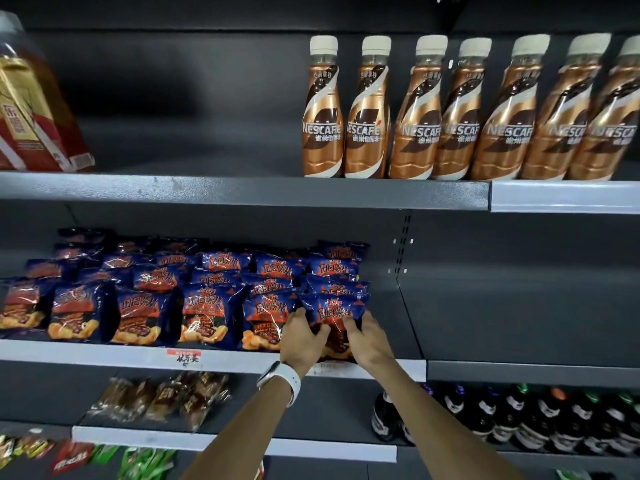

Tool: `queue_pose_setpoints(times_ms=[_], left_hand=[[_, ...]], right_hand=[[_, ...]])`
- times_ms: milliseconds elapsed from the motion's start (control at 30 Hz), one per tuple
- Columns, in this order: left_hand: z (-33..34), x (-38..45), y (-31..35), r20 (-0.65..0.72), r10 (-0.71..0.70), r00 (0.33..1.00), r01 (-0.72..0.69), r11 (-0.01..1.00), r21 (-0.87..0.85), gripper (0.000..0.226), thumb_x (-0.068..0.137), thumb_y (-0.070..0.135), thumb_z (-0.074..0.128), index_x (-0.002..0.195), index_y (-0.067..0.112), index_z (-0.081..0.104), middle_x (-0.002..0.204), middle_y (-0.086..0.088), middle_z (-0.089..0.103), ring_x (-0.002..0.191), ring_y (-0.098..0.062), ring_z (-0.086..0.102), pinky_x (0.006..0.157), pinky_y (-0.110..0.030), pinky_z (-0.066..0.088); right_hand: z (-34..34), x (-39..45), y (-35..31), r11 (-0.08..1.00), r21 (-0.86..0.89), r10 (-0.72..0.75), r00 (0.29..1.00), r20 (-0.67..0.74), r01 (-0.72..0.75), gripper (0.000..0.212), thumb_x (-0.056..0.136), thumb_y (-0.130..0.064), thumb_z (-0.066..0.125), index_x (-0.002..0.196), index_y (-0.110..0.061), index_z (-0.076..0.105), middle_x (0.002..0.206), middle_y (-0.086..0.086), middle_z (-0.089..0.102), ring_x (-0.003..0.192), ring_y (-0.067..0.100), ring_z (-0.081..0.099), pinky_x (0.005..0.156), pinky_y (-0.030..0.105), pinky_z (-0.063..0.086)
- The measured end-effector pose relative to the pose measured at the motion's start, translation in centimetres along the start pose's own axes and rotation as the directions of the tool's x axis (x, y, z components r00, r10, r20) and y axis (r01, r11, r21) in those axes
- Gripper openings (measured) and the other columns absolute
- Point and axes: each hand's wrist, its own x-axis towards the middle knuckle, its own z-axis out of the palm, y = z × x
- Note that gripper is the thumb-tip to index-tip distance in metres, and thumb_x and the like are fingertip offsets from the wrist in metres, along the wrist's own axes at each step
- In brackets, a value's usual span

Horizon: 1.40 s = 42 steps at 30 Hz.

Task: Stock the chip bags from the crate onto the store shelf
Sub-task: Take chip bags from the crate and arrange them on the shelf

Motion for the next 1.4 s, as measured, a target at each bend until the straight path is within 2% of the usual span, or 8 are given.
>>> queue_pose_setpoints(times_ms=[133, 233, 333, 467, 700, 867, 1167, 1400], left_hand=[[-0.6, -0.6, 0.3, -0.050, 0.011, 0.999, -0.009, 0.999, 0.044, 0.018, 0.086, 0.027, 0.067, 0.091, 0.014, 0.055, 0.085, 0.001, 0.063, 0.079, -0.019, 0.062, 0.070, -0.028, 0.048], [-0.8, -1.0, 0.5, -0.077, 0.019, 0.997, -0.011, 0.995, 0.095, 0.020, 0.089, 0.031, 0.065, 0.092, 0.013, 0.056, 0.084, 0.001, 0.065, 0.075, -0.017, 0.060, 0.066, -0.025, 0.043], [-0.7, -1.4, 0.5, -0.065, 0.031, 0.997, -0.024, 0.994, 0.104, 0.017, 0.091, 0.029, 0.063, 0.091, 0.013, 0.058, 0.080, 0.002, 0.064, 0.076, -0.020, 0.064, 0.066, -0.025, 0.044], [-0.1, -1.6, 0.5, -0.001, 0.031, 1.000, -0.031, 0.998, 0.054, 0.013, 0.094, 0.019, 0.056, 0.105, 0.010, 0.056, 0.089, -0.003, 0.069, 0.084, -0.026, 0.068, 0.075, -0.034, 0.052], [0.2, -1.3, 0.8, 0.091, -0.032, 0.995, 0.037, 0.998, -0.055, 0.017, 0.097, 0.015, 0.051, 0.112, 0.012, 0.045, 0.091, 0.001, 0.062, 0.079, -0.020, 0.061, 0.075, -0.030, 0.046], [-0.1, -1.5, 1.0, 0.085, -0.023, 0.996, 0.028, 0.998, -0.052, 0.019, 0.093, 0.016, 0.057, 0.108, 0.013, 0.046, 0.095, 0.000, 0.065, 0.089, -0.024, 0.066, 0.080, -0.029, 0.050], [-0.8, -2.4, 1.7, 0.056, 0.000, 0.998, 0.002, 0.999, -0.037, 0.020, 0.091, 0.019, 0.060, 0.106, 0.015, 0.047, 0.095, -0.002, 0.067, 0.087, -0.023, 0.067, 0.083, -0.037, 0.055], [-0.8, -3.2, 1.3, 0.040, -0.012, 0.999, 0.013, 1.000, -0.026, 0.019, 0.091, 0.018, 0.060, 0.104, 0.013, 0.047, 0.093, -0.003, 0.065, 0.090, -0.028, 0.064, 0.077, -0.032, 0.050]], right_hand=[[0.0, -0.5, -0.3, 0.999, -0.026, 0.031, 0.993, -0.111, -0.034, 0.047, 0.100, -0.044, 0.050, 0.132, -0.009, 0.048, 0.129, 0.010, 0.048, 0.115, 0.026, 0.052, 0.099, 0.033, 0.041], [-0.1, -1.0, -0.4, 1.000, -0.025, -0.005, 0.987, -0.163, 0.001, 0.039, 0.097, -0.042, 0.057, 0.120, -0.011, 0.053, 0.120, 0.006, 0.053, 0.102, 0.021, 0.055, 0.091, 0.034, 0.047], [0.0, -1.2, -0.3, 1.000, -0.002, -0.013, 0.990, -0.141, 0.013, 0.031, 0.095, -0.040, 0.060, 0.112, -0.015, 0.056, 0.111, 0.002, 0.062, 0.100, 0.021, 0.061, 0.087, 0.033, 0.049], [-0.2, -1.4, -0.6, 0.997, 0.071, 0.030, 0.999, -0.025, -0.028, 0.033, 0.096, -0.040, 0.060, 0.118, -0.016, 0.050, 0.106, -0.001, 0.062, 0.090, 0.017, 0.057, 0.080, 0.027, 0.041], [-0.4, -0.7, -0.4, 0.988, 0.139, 0.059, 0.996, 0.060, -0.066, 0.040, 0.092, -0.029, 0.065, 0.121, -0.019, 0.039, 0.110, 0.001, 0.061, 0.093, 0.015, 0.057, 0.083, 0.029, 0.040], [-0.7, -0.9, -0.5, 0.989, 0.134, 0.063, 0.998, 0.009, -0.063, 0.039, 0.092, -0.029, 0.065, 0.121, -0.018, 0.042, 0.107, 0.001, 0.061, 0.094, 0.018, 0.058, 0.082, 0.030, 0.041], [-0.8, -1.2, -0.4, 0.994, 0.102, 0.046, 0.997, -0.063, -0.039, 0.033, 0.090, -0.031, 0.066, 0.114, -0.018, 0.048, 0.113, 0.005, 0.062, 0.102, 0.022, 0.060, 0.082, 0.029, 0.043], [-0.6, -1.7, -0.2, 0.994, 0.107, 0.036, 0.998, -0.050, -0.030, 0.034, 0.090, -0.027, 0.068, 0.116, -0.019, 0.047, 0.115, 0.005, 0.062, 0.104, 0.022, 0.060, 0.084, 0.029, 0.043]])
